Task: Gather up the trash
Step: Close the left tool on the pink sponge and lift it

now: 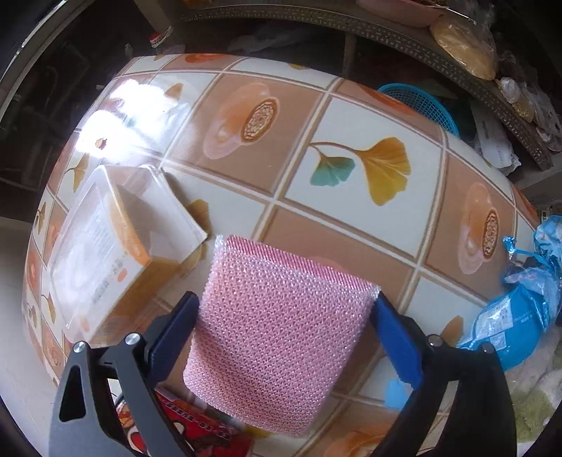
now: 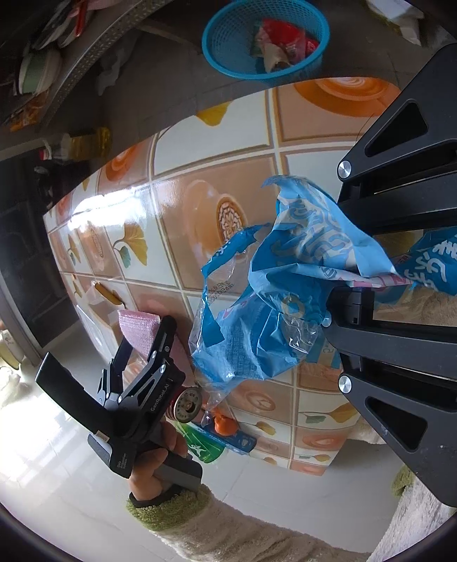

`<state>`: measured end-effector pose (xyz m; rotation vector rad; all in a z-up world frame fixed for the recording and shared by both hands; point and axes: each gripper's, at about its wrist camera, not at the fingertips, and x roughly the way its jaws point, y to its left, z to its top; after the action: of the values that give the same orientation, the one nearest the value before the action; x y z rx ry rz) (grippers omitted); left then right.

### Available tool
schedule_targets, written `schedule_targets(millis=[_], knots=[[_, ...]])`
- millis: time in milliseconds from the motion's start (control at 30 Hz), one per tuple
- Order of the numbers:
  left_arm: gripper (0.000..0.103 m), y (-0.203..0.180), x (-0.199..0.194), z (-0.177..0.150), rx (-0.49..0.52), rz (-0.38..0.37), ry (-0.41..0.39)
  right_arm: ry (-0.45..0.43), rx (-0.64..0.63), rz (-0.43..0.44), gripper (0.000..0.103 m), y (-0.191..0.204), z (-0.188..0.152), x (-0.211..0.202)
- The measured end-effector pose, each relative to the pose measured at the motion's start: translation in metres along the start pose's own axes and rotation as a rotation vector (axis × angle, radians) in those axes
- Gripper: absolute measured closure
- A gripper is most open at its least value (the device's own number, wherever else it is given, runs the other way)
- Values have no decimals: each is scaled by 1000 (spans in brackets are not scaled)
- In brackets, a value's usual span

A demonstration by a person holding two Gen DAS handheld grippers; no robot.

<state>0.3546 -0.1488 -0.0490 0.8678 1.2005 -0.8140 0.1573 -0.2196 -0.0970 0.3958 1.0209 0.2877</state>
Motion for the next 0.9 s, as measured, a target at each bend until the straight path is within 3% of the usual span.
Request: schedule_targets(millis=[167,367,667,900], knots=[[10,-22,-6,-3,-85,-28,-9,-6,14,-20,99,-5,-5,-7],[10,-31,-11,-15,-277,-71,-45,-16,36,-43,99,-11,-13,-16],[6,-59,-27,-46,-321,-161,-142,-21,34,-62,99,-13,-15,-18],[6,-46,-35,-72,-386,-259,-164,-28,37,-57,99,-14,-16,-17]])
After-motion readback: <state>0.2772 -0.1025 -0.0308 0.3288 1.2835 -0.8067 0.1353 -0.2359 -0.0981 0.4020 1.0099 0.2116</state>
